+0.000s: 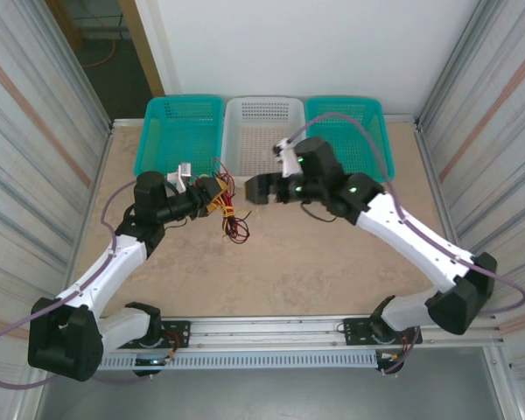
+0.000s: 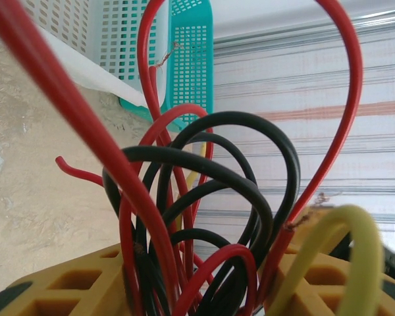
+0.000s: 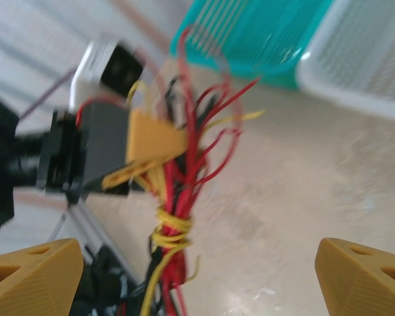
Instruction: Untangle the cables
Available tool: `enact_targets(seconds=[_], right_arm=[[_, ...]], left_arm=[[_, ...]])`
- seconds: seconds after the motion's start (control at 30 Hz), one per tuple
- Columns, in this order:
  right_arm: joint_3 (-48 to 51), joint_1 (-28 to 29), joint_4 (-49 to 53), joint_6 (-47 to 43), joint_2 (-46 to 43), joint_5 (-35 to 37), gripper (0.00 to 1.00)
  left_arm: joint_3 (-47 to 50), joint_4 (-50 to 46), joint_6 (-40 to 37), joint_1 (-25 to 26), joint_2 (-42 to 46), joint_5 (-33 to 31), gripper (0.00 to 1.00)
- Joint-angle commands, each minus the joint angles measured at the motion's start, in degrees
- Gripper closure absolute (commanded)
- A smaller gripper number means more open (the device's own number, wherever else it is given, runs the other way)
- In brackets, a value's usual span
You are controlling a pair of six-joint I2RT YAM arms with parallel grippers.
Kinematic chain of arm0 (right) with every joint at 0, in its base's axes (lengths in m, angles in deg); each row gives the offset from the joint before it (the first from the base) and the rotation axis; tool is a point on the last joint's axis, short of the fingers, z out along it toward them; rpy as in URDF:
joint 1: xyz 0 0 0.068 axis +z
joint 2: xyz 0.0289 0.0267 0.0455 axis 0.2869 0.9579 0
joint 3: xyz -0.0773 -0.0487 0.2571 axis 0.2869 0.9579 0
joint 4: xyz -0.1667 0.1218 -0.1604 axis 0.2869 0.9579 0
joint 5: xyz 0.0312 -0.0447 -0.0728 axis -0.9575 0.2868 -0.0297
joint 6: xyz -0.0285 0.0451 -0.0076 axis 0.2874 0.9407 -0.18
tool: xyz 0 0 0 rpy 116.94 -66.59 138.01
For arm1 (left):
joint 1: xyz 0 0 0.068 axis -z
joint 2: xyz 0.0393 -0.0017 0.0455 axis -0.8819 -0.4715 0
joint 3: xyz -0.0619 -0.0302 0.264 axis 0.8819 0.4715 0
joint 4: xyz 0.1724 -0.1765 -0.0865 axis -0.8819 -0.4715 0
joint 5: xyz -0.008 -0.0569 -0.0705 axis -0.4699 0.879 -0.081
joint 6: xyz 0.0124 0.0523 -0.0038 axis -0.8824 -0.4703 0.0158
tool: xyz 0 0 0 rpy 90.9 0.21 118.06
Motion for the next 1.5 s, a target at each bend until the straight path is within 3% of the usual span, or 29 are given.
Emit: enact_targets(seconds=[0.0,0.2,0.53,0.83,0.9,0.97,1.03,1.1,1.27,1.47], right_arm=[[0.0,2.8,-3.1,0.9,2.0,0.3,0.0],[1.9,4.6,-9.6,3.2,7.4,-1.2,0.03],[-1.2,5.8,-11.6,4.2,14.3,-5.2,0.49],[0.2,4.3,-10.7,3.4,11.8,-3.6,0.66],[-0.5,4.3,-9.0,2.2,11.8,-3.2,0.53],[-1.1,4.3,-7.6,0.8,11.2,-1.6,0.2],[-0.1,4.3,-9.2,0.3,10.1,-1.8,0.06],[1.4,4.3,-12.0,0.7,8.6,-1.9,0.01],[9.5,4.4,-23.8,3.5,4.0,-1.5,0.01],[7.9,6.2,-22.4,5.1,9.7,-1.1,0.01]], left_arm=[[-0.5,5.0,3.2,-0.9,0.3,0.8,1.0],[-1.0,6.3,5.5,-1.2,0.9,0.9,1.0],[0.5,8.1,8.1,-1.9,2.7,0.6,1.0],[1.2,7.6,7.8,-2.7,3.4,0.5,1.0],[1.2,7.6,7.9,-2.8,3.4,0.4,1.0],[1.5,8.3,9.0,-2.9,3.6,0.1,1.0],[2.4,9.6,11.7,-3.1,3.5,-0.7,1.0],[3.8,10.5,15.6,-3.4,3.7,-2.5,1.0],[10.2,17.0,28.7,-3.5,5.7,-10.0,1.0],[8.8,16.2,30.4,-3.5,7.3,-11.2,1.0]])
